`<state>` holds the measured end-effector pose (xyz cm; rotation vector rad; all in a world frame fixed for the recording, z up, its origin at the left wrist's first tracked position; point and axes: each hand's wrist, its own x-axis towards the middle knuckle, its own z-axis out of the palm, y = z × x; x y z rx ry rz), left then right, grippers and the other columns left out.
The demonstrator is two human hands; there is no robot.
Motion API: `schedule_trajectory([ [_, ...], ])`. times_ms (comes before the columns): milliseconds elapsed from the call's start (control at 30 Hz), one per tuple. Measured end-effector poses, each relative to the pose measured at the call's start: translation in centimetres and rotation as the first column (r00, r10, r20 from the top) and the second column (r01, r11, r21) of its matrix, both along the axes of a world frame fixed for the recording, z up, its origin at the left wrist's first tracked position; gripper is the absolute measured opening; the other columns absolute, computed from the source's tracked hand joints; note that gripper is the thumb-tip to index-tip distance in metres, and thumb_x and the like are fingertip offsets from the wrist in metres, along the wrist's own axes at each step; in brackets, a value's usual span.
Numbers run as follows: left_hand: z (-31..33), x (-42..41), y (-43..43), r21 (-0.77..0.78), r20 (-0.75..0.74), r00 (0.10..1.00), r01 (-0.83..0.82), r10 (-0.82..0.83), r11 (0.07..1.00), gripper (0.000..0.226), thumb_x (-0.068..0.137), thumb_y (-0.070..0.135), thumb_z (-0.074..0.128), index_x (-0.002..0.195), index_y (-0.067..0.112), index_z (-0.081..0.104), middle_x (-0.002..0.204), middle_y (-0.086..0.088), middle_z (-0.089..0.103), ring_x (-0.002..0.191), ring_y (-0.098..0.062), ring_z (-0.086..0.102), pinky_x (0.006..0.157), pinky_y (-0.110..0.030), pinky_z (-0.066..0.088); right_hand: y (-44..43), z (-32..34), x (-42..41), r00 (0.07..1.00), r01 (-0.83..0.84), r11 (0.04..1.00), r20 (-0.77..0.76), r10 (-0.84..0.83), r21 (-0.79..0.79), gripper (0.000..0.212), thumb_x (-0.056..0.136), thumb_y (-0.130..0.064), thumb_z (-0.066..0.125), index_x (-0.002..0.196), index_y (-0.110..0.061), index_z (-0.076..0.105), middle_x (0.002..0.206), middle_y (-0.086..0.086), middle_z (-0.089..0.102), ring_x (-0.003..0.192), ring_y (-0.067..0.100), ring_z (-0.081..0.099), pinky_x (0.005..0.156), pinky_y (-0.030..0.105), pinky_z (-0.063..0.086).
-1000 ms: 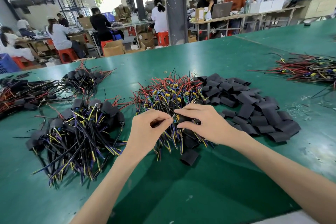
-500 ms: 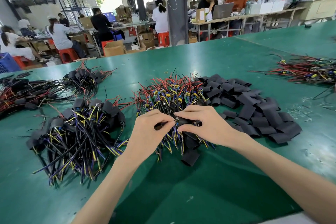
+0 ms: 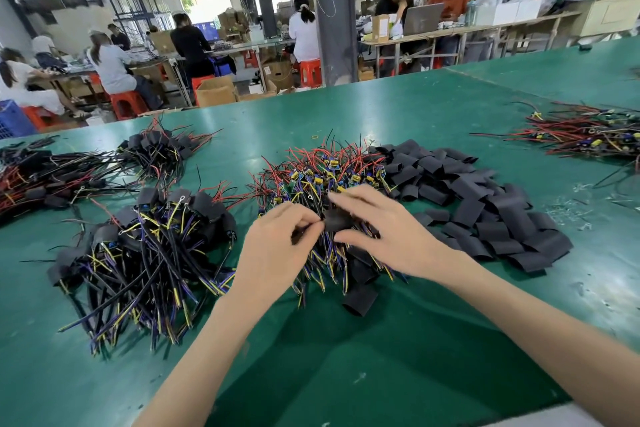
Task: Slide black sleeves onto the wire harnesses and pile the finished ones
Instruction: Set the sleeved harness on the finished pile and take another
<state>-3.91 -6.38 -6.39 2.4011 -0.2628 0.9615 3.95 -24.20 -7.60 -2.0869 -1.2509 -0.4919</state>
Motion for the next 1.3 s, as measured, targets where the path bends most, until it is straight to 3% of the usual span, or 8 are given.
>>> schedule_trajectory([
  [167,1.9,0.0,3.6,-0.031,0.291,0.923,-0.255,0.253,0.966,0.006,0.084,0.012,0.065,0.082,0.007,0.066,0.08,-0.008,0.058,0.078,-0.025,0.052,0.073,-0.036,0.042,-2.2,0.5,2.9,0.893,0.412,0.897,0.124,-0.432,0.162,0.028,0.094,-0.016,0.054,0.117,-0.001,0.061,0.11,0.014,0.059,0.101,0.033,0.054,0.09,0.044,0.043],
  [300,2.7,-0.1,8.3,-0.162,0.406,0.694,-0.586,0.595,0.794,0.018,0.091,0.026,0.057,0.086,0.01,0.062,0.082,-0.01,0.058,0.087,-0.027,0.046,0.08,-0.037,0.029,-4.6,-0.4,5.9,0.689,0.721,0.663,0.111,-0.716,-0.199,0.027,0.089,-0.009,0.051,0.115,-0.004,0.058,0.113,0.016,0.054,0.107,0.035,0.047,0.086,0.043,0.038],
  [400,2.1,-0.4,11.8,-0.164,0.303,0.564,-0.763,0.769,0.625,0.029,0.095,0.036,0.049,0.089,0.011,0.061,0.084,-0.01,0.061,0.091,-0.027,0.044,0.083,-0.037,0.023,-5.3,-1.2,7.0,0.629,0.742,0.546,0.123,-0.768,-0.389,0.023,0.09,-0.014,0.049,0.11,-0.005,0.055,0.112,0.015,0.054,0.108,0.033,0.047,0.085,0.04,0.039],
  [633,0.8,-1.0,13.7,-0.118,-0.075,0.411,-0.908,0.909,0.401,0.023,0.088,0.026,0.055,0.098,0.006,0.058,0.105,-0.024,0.056,0.108,-0.037,0.043,0.093,-0.052,0.026,-5.5,-2.4,7.7,0.62,0.716,0.515,0.091,-0.779,-0.471,0.021,0.094,-0.018,0.05,0.11,-0.005,0.054,0.111,0.017,0.054,0.11,0.035,0.045,0.084,0.04,0.041],
  [767,1.1,-0.8,13.2,-0.024,0.037,0.565,-0.824,0.824,0.566,0.036,0.084,0.003,0.055,0.119,0.01,0.053,0.122,-0.022,0.047,0.114,-0.038,0.04,0.095,-0.05,0.027,-5.6,-2.1,7.7,0.617,0.708,0.511,0.074,-0.784,-0.487,0.027,0.095,-0.019,0.049,0.119,-0.006,0.048,0.114,0.019,0.055,0.112,0.037,0.042,0.087,0.041,0.039],
  [1000,1.6,-0.3,11.2,-0.097,0.063,0.583,-0.804,0.81,0.586,0.03,0.084,0.005,0.047,0.108,0.011,0.064,0.12,-0.018,0.053,0.117,-0.036,0.04,0.099,-0.045,0.024,-5.5,-1.9,7.9,0.603,0.679,0.578,-0.106,-0.791,-0.452,0.026,0.094,-0.016,0.052,0.116,-0.006,0.044,0.117,0.023,0.047,0.108,0.039,0.044,0.09,0.043,0.037],
  [1100,3.1,1.5,8.3,-0.078,0.169,0.706,-0.686,0.688,0.723,0.028,0.081,0.006,0.048,0.101,0.015,0.066,0.108,-0.014,0.059,0.107,-0.034,0.047,0.09,-0.042,0.031,-5.5,-2.0,8.0,0.601,0.672,0.597,-0.148,-0.785,-0.438,0.026,0.094,-0.018,0.053,0.114,-0.006,0.044,0.115,0.023,0.048,0.109,0.039,0.043,0.091,0.043,0.036],
  [1300,2.6,9.6,1.0,0.108,-0.146,0.893,-0.414,0.427,0.904,0.023,0.093,0.02,0.046,0.107,0.02,0.065,0.112,-0.007,0.064,0.11,-0.028,0.051,0.093,-0.038,0.034,-5.1,-2.4,7.6,0.604,0.726,0.546,0.008,-0.797,-0.419,0.029,0.09,-0.012,0.053,0.117,-0.006,0.043,0.114,0.021,0.049,0.108,0.037,0.044,0.088,0.043,0.036],
])
